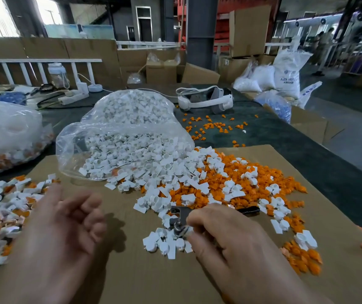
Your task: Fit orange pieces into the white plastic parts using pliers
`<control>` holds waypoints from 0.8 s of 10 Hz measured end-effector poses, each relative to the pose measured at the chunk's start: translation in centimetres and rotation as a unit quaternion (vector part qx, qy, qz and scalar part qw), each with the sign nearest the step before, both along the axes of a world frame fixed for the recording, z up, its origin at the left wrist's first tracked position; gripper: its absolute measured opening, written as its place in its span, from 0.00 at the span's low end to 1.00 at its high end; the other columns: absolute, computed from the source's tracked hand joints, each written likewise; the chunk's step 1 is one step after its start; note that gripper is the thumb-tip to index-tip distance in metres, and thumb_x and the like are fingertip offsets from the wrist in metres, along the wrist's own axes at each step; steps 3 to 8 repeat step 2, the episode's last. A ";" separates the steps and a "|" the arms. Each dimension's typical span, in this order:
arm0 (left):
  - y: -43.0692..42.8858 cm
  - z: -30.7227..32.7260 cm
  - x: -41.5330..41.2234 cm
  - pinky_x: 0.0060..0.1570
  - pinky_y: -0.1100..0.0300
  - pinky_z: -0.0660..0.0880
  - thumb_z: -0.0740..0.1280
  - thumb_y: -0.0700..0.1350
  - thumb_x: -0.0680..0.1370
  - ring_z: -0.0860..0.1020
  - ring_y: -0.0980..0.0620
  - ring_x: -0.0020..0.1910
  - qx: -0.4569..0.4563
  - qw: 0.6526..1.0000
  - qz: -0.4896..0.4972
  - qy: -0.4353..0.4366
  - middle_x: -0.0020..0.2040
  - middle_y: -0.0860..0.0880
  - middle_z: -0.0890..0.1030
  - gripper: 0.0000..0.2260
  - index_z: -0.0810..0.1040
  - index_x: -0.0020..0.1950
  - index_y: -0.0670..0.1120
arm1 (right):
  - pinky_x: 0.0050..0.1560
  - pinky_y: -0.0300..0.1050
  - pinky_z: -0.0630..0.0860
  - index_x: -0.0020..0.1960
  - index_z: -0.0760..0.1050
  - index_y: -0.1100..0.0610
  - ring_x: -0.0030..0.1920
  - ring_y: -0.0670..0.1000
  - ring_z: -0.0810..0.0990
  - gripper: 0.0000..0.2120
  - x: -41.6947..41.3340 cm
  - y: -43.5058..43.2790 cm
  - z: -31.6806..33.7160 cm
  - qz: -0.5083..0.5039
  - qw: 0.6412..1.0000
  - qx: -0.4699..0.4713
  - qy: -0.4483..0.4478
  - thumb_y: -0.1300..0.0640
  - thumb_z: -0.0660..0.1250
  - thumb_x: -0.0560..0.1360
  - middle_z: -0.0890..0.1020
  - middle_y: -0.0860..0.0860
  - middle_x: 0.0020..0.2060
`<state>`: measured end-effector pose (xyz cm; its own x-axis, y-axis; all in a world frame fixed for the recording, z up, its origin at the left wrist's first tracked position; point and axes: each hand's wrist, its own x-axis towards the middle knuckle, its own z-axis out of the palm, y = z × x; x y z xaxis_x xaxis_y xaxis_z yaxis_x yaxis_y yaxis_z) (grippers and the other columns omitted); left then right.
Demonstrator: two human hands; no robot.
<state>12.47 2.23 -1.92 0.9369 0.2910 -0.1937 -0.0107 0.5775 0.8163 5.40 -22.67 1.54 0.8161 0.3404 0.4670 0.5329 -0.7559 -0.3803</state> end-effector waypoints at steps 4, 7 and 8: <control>-4.8 0.0 -0.8 0.28 0.57 0.73 0.66 0.51 0.81 0.79 0.50 0.30 0.279 0.955 -0.098 0.004 0.31 0.46 0.82 0.12 0.83 0.51 0.44 | 0.43 0.33 0.69 0.51 0.74 0.47 0.45 0.40 0.71 0.11 0.2 0.1 -0.2 -0.008 1.000 0.020 0.021 0.45 0.56 0.77 0.73 0.39 0.43; -4.8 0.0 -0.8 0.28 0.57 0.73 0.66 0.51 0.81 0.79 0.50 0.30 0.279 0.955 -0.098 0.004 0.31 0.46 0.82 0.12 0.83 0.51 0.44 | 0.43 0.33 0.69 0.51 0.74 0.47 0.45 0.40 0.71 0.11 0.2 0.1 -0.2 -0.008 1.000 0.020 0.021 0.45 0.56 0.77 0.73 0.39 0.43; -4.8 0.0 -0.8 0.28 0.57 0.73 0.66 0.51 0.81 0.79 0.50 0.30 0.279 0.955 -0.098 0.004 0.31 0.46 0.82 0.12 0.83 0.51 0.44 | 0.43 0.33 0.69 0.51 0.74 0.47 0.45 0.40 0.71 0.11 0.2 0.1 -0.2 -0.008 1.000 0.020 0.021 0.45 0.56 0.77 0.73 0.39 0.43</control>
